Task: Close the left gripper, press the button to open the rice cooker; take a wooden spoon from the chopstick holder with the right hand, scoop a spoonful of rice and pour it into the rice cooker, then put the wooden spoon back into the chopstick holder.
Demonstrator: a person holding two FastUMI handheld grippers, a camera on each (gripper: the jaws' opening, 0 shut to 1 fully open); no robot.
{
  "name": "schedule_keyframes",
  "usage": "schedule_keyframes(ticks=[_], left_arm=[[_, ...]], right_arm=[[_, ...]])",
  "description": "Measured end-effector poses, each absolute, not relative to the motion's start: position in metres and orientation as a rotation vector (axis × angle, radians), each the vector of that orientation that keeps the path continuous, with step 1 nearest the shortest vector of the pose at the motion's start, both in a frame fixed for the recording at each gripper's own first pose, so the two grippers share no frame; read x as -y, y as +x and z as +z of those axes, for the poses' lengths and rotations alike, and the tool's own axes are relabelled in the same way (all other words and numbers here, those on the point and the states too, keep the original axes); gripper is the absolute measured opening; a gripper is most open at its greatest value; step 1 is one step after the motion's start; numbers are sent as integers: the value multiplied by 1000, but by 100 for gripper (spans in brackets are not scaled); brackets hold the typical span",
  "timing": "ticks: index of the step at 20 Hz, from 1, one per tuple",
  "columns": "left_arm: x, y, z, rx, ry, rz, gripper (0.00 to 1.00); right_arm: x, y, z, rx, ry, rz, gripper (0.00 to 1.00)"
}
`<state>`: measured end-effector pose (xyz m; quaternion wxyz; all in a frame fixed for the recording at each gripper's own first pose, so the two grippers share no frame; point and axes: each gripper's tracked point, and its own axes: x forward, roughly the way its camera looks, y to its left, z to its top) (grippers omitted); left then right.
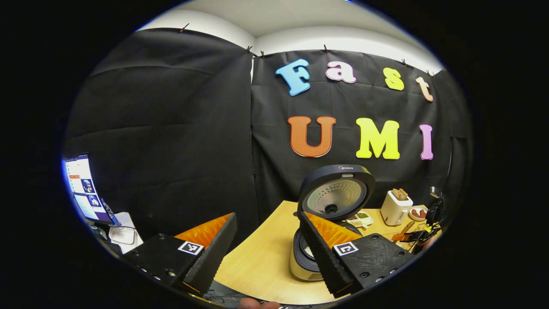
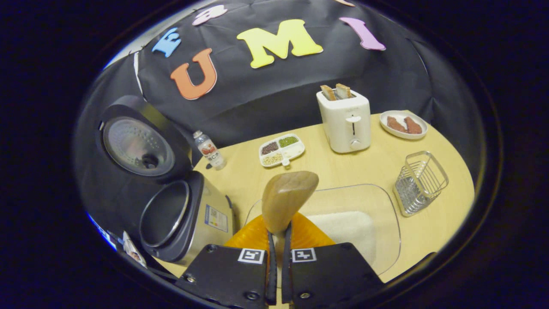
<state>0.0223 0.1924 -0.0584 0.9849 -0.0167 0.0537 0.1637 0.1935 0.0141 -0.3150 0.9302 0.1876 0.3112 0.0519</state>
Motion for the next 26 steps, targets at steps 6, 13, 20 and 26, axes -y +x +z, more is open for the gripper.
schedule_keyframes(ticks=[6,13,20,26], left_arm=[[-174,19,-49,-101,-27,339,95],[-139,13,-52,-136,-76,356,95],[-109,7,-52,-140,-67,357,95],[-107,-1,-53,-121,-47,343,95]], right_arm=[[6,190,-324,-668,692,65,10],[62,183,-313,-620,934,39,10],[98,180,-271,-540,1104,61,10],[74,177,-205,-493,1046,159,10]])
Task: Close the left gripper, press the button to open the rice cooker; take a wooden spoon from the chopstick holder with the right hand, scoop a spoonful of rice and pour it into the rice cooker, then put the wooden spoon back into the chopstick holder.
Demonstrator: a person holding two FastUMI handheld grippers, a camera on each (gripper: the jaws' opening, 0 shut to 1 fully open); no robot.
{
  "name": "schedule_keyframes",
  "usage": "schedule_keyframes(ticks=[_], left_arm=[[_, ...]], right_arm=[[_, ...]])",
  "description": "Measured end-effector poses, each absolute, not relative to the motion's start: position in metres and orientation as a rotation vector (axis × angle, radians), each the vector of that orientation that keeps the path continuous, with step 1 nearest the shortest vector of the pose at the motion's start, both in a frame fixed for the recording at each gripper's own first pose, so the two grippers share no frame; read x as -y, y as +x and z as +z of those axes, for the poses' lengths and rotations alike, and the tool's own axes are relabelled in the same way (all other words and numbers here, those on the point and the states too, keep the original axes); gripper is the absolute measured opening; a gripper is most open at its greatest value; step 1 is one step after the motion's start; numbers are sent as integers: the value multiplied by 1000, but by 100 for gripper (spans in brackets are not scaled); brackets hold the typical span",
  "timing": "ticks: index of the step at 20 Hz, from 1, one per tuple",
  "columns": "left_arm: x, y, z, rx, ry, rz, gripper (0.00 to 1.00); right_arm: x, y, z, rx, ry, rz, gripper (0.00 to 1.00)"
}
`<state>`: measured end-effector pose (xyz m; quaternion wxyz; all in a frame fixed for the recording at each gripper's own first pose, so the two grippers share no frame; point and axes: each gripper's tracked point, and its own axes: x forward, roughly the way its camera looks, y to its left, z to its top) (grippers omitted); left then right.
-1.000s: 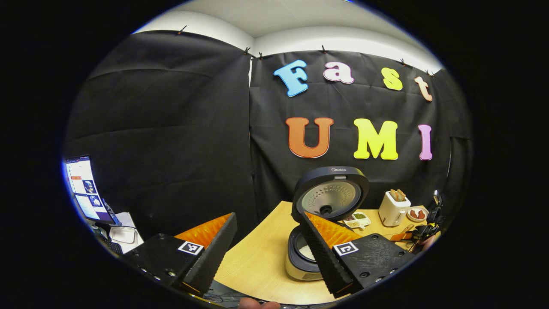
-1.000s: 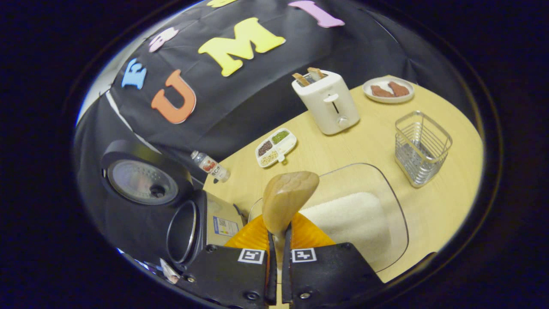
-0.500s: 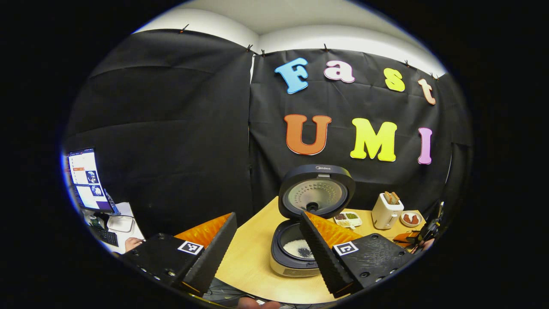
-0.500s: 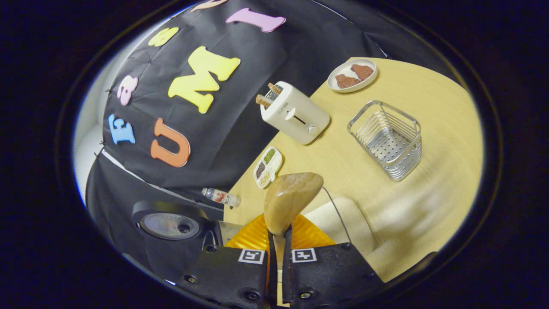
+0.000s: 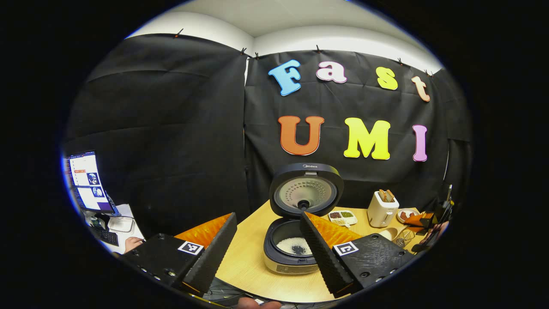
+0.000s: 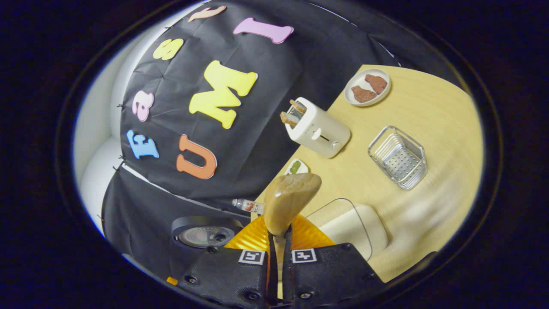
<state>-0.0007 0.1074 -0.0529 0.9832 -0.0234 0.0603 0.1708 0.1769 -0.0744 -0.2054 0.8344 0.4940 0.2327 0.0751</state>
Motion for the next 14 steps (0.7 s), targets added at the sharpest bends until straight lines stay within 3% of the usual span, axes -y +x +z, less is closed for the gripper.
schedule_keyframes(ticks=[7,14], left_arm=[[-124,-2,-50,-82,-3,267,95],[-173,-17,-60,-104,20,274,95]], right_arm=[[-36,196,-136,-497,1029,348,10],[-148,209,-151,-570,933,409,9]])
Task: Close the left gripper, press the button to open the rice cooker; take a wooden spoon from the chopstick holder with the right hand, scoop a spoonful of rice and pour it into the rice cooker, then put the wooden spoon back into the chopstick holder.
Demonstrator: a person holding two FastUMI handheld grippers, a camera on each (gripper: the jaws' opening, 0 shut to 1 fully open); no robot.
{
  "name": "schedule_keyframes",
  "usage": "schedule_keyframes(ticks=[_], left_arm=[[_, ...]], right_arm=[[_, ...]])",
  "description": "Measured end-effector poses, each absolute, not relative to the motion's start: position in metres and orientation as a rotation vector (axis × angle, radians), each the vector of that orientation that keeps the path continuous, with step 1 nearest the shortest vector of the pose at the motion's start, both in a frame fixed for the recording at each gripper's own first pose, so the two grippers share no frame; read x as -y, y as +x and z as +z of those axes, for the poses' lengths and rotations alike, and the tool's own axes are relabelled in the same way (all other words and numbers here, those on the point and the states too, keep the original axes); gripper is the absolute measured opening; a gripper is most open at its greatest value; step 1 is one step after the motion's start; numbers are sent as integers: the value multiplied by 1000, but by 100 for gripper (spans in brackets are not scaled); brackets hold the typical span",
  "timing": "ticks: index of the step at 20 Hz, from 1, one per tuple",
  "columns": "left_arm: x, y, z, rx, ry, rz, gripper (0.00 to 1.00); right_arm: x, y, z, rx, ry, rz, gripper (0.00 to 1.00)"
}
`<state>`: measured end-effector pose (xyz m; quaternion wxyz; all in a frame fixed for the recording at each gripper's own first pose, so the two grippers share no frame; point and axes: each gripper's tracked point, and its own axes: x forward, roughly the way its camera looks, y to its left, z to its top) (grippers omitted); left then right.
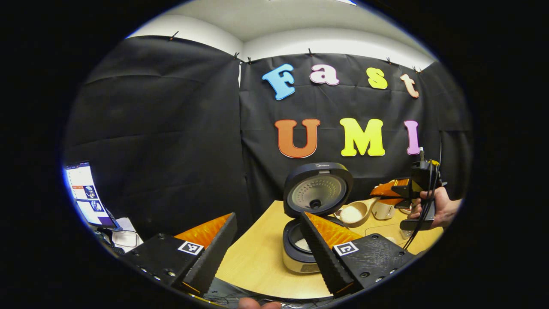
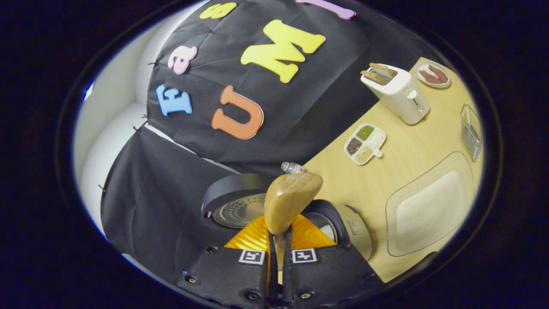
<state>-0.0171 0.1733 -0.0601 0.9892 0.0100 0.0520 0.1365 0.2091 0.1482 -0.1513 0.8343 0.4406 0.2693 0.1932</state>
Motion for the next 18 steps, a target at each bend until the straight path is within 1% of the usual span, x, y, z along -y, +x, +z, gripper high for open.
schedule_keyframes(ticks=[3,7,13,18], left_arm=[[-186,-22,-64,-113,9,266,95],[-200,-25,-71,-123,12,254,95],[-202,-24,-80,-124,9,221,95],[-195,-14,-86,-122,10,212,95]], right_arm=[[-169,219,-171,-583,853,381,10],[-175,235,-195,-573,713,321,10],[-165,243,-203,-543,471,247,10],[-172,240,-199,-522,357,254,10]])
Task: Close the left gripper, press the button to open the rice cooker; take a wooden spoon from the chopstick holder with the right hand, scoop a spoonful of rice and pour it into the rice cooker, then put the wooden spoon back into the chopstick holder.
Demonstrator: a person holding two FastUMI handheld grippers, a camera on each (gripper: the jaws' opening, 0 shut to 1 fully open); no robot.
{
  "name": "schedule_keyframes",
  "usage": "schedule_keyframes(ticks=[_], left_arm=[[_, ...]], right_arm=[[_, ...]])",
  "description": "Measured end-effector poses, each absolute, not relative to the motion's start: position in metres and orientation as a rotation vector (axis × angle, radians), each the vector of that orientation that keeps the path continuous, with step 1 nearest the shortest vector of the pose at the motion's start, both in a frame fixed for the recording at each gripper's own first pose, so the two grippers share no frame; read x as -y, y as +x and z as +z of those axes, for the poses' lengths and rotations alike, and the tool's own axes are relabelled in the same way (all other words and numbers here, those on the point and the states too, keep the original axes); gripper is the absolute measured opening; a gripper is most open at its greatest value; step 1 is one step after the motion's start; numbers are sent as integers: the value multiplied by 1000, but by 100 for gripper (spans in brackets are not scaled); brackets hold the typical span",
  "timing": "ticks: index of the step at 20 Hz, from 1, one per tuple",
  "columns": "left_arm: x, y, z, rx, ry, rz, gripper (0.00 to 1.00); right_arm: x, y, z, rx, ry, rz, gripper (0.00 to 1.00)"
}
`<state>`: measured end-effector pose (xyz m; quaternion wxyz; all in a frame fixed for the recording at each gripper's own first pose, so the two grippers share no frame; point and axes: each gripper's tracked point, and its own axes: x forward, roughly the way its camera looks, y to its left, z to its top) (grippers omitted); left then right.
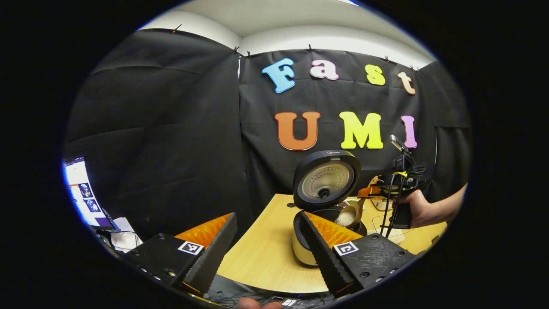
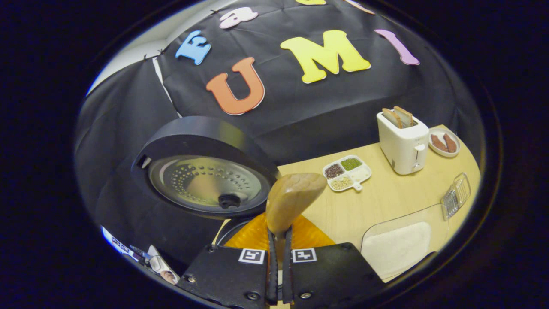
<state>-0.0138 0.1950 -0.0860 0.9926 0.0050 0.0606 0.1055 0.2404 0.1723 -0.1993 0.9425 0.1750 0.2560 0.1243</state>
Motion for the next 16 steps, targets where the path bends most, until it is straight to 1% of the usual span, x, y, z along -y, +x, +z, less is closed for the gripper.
schedule_keyframes(ticks=[5,10,16], left_arm=[[-197,-14,-87,-120,6,220,95],[-194,-17,-88,-120,4,214,95],[-198,-25,-80,-106,-1,204,95]], right_arm=[[-191,236,-192,-465,181,302,10],[-204,231,-176,-397,17,319,10],[-226,222,-164,-248,-332,372,10]])
